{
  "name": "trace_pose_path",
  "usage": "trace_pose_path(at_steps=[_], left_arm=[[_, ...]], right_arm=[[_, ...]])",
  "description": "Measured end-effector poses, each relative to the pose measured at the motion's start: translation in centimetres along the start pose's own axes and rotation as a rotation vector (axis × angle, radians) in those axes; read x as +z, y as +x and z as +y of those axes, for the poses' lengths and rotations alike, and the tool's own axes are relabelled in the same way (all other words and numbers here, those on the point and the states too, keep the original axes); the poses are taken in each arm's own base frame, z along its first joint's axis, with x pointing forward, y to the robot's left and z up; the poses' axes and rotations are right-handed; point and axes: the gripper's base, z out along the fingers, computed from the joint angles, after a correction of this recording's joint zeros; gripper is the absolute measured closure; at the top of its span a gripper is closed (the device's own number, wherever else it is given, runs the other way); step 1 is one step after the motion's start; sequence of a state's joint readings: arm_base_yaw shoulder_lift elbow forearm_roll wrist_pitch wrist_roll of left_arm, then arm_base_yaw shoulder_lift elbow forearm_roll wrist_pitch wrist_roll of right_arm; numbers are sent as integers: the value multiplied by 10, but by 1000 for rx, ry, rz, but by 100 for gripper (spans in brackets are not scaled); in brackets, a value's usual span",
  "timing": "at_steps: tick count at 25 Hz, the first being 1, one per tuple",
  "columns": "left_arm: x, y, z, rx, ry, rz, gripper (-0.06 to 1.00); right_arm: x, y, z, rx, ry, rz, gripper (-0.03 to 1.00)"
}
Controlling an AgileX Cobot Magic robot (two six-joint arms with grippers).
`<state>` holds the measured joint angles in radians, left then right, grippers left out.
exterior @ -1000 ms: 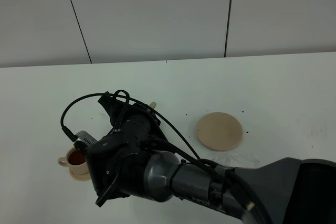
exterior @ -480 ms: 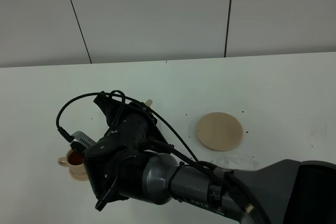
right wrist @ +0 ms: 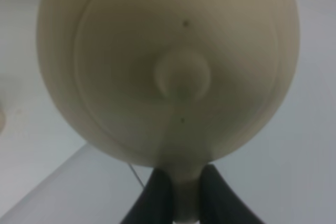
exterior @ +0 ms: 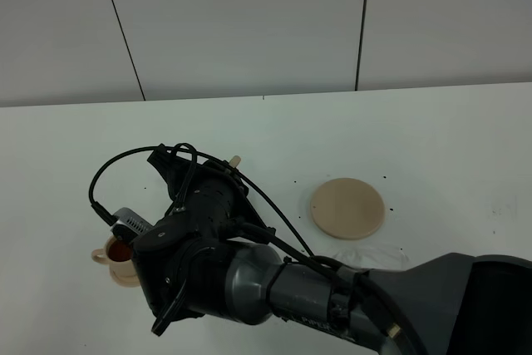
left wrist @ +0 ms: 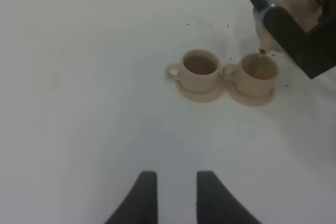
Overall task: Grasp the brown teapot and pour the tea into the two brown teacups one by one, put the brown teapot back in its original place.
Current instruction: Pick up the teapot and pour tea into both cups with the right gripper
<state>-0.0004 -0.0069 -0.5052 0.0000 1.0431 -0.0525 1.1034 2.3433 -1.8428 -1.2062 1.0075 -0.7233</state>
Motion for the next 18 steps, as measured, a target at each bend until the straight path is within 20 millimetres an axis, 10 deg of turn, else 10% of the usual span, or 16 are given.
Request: trace_pose_path(at_steps=[18], left_arm=[[0, 0, 0, 0, 0, 0, 69]], right_arm=[[0, 1, 1, -46, -13, 14, 87]])
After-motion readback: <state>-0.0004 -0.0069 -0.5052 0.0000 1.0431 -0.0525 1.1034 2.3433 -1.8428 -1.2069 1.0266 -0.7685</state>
